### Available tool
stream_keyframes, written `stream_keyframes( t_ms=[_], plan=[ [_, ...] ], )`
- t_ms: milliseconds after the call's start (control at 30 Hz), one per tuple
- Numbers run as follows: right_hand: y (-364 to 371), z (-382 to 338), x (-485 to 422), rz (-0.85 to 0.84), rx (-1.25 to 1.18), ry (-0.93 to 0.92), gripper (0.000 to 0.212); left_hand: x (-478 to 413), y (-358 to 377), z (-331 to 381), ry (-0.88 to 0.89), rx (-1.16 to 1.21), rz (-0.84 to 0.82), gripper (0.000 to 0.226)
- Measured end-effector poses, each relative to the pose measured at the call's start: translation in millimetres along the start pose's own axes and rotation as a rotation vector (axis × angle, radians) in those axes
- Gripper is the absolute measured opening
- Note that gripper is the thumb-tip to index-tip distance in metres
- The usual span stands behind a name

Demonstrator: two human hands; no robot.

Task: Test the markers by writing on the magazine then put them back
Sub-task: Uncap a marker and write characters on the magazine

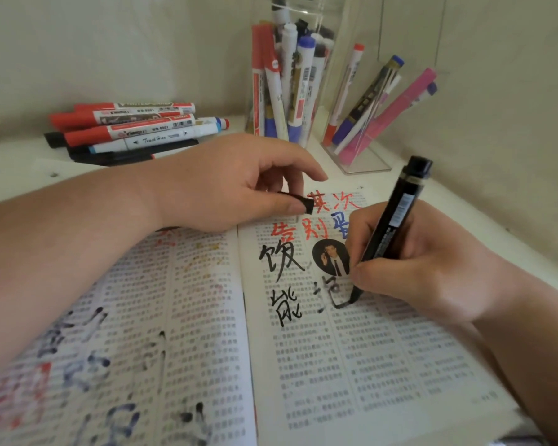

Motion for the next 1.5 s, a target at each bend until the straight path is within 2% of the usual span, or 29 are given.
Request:
stream_keyframes(
  t_ms=[133,267,333,500,733,867,967,1033,1133,1300,1400,1500],
  plan=[
    [-7.5,1.1,-0.1,0.042,-0.073,-0.017,0.012,0.8,1.2,-2.3,-0.013,0.031,-0.002,0.034],
    [-24.2,7.2,-4.7,0.139,-0.341,-0.058,0.013,1.3,3.0,7.1,0.063,-0.145,-0.030,0.023],
    [-33.1,8.3,-5.6,0.213,-0.427,-0.103,0.011,1.4,2.4,11.4,0.079,-0.142,-0.035,0.025],
    [-49.2,6.0,-4.1,0.381,-0.354,-0.152,0.012,1.9,24.2,26.0,0.158,-0.214,-0.196,0.053],
    [-53.8,4.6,-1.7,0.457,-0.330,-0.154,0.005,-5.7,26.8,16.4,0.089,-0.295,-0.163,0.037],
    [-62.5,2.4,-5.9,0.478,-0.445,-0.113,0.007,-4.8,7.8,11.8,0.039,-0.153,-0.055,0.030],
    [-59.3,-24.5,-19.4,0.378,-0.359,-0.152,0.008,-3.7,2.4,4.3,-0.010,-0.026,-0.051,0.025],
    [-50.4,-45.3,-31.6,0.253,-0.279,-0.187,0.004,-3.9,1.1,1.0,-0.023,-0.038,-0.054,0.024],
    [-41.4,-61.4,-47.9,0.136,-0.081,-0.193,0.012,-4.6,0.9,-2.7,-0.042,-0.048,-0.068,0.027],
    [-31.0,-61.7,-68.3,0.079,0.121,-0.168,0.016,-5.3,3.9,-10.1,-0.079,-0.109,-0.104,0.019],
    [-21.9,-48.2,-79.5,0.055,0.196,-0.120,0.016,-5.4,4.5,-15.9,-0.108,-0.070,-0.099,0.027],
    [-13.5,-39.3,-84.9,0.045,0.196,-0.136,0.016,-5.4,4.8,-21.0,-0.123,-0.006,-0.086,0.025]
  ],
)
Point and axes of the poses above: each hand's wrist, its own x-axis away from the middle knuckle, its own y-axis out of the palm, z = x × y, the point moved 10 cm from there along -x, towards the middle knuckle, and after that the axes turned 13 degrees about -x, right-handed, at the moved point
